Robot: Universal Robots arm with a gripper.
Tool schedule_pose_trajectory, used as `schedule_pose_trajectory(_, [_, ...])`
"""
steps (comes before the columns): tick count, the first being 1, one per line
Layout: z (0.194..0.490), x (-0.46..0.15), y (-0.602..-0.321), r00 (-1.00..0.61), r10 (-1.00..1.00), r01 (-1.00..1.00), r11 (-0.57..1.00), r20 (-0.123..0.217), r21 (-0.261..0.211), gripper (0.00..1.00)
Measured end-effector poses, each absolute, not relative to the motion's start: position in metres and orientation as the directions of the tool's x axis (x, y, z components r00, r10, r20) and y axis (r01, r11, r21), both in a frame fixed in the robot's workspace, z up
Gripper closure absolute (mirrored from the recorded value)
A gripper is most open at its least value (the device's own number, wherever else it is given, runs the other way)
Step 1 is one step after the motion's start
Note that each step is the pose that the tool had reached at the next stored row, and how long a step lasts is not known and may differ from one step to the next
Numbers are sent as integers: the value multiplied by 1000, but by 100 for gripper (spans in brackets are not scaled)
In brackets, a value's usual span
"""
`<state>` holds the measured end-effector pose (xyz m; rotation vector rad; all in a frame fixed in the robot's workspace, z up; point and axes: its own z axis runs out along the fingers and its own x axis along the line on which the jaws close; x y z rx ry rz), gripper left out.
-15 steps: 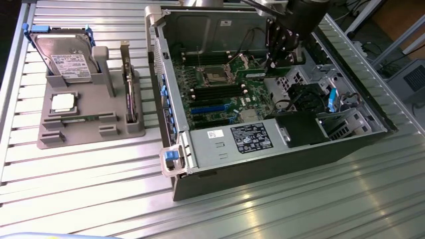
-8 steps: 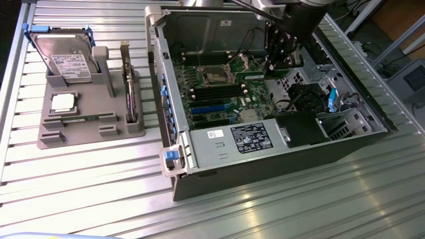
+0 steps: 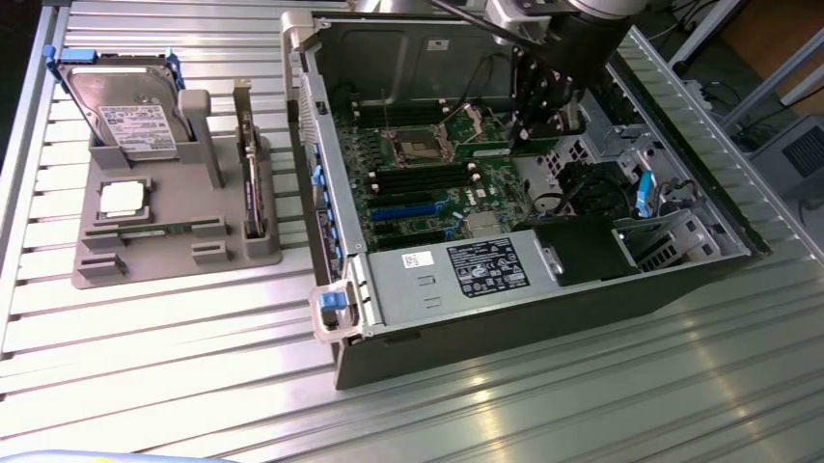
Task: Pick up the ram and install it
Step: 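Insert the ram into the slot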
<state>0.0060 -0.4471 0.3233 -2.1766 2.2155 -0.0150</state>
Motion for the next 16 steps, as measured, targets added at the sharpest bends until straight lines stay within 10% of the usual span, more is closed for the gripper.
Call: schedule_pose_trajectory(16, [304,6,-447,-17,-1000,-999,18,-19,-32,88])
